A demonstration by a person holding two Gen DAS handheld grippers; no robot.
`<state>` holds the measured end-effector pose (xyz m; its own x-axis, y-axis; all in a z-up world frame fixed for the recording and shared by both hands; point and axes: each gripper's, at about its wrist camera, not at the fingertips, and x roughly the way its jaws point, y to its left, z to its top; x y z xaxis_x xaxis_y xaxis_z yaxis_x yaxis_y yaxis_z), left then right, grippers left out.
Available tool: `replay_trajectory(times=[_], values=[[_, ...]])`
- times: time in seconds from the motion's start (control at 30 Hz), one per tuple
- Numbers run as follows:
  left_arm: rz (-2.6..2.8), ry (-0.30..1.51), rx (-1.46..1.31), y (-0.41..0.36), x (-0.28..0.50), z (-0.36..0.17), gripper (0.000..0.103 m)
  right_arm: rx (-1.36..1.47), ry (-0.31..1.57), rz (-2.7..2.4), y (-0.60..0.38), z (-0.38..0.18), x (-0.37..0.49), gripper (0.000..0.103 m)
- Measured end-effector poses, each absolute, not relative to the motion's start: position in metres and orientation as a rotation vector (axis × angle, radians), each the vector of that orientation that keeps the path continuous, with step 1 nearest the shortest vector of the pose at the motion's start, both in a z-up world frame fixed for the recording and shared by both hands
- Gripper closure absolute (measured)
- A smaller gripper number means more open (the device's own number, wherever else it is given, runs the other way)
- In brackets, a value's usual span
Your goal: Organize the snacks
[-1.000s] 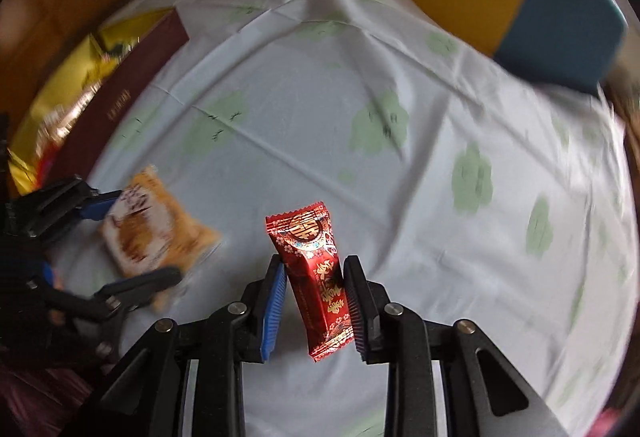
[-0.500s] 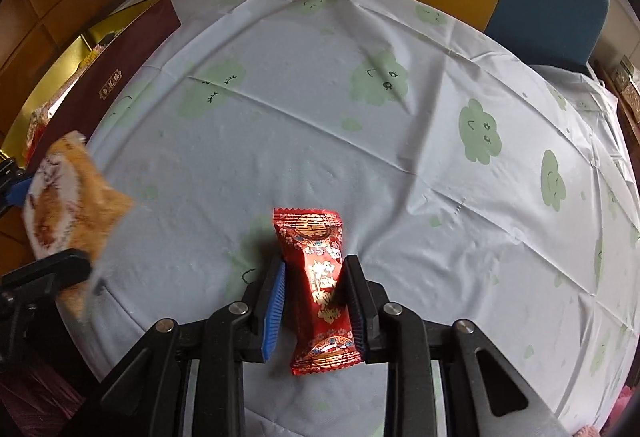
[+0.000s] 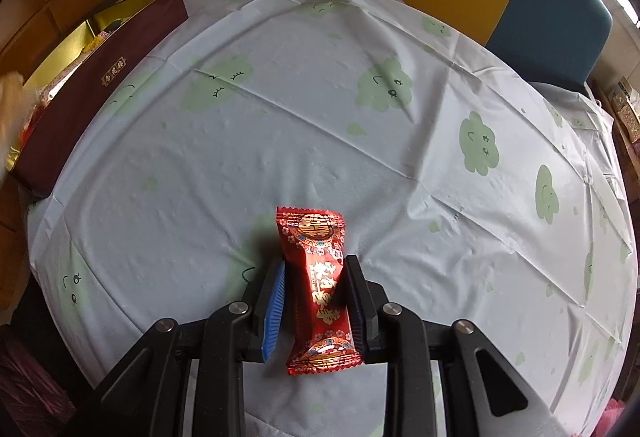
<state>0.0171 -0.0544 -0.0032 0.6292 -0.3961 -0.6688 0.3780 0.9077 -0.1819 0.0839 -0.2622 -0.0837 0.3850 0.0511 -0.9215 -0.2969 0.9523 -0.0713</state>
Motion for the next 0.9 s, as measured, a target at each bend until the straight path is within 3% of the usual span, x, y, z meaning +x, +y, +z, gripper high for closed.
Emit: replay_trajectory(times=[0.4,0.77,0.9], values=[[-0.127,0.787,-0.258,0.077,0.065,-0.006,0.042,-0.268,1.15,0.22,-0.263,-0.08,0.084,0.075],[0.018,0.859,-0.3,0.108,0.12,-0.041,0.042,-0.286,1.144,0.218,-0.259,-0.079,0.081,0.075],[0.05,0.901,-0.288,0.106,0.129,-0.053,0.038,-0.282,1.146,0.22,-0.259,-0.079,0.082,0.075]])
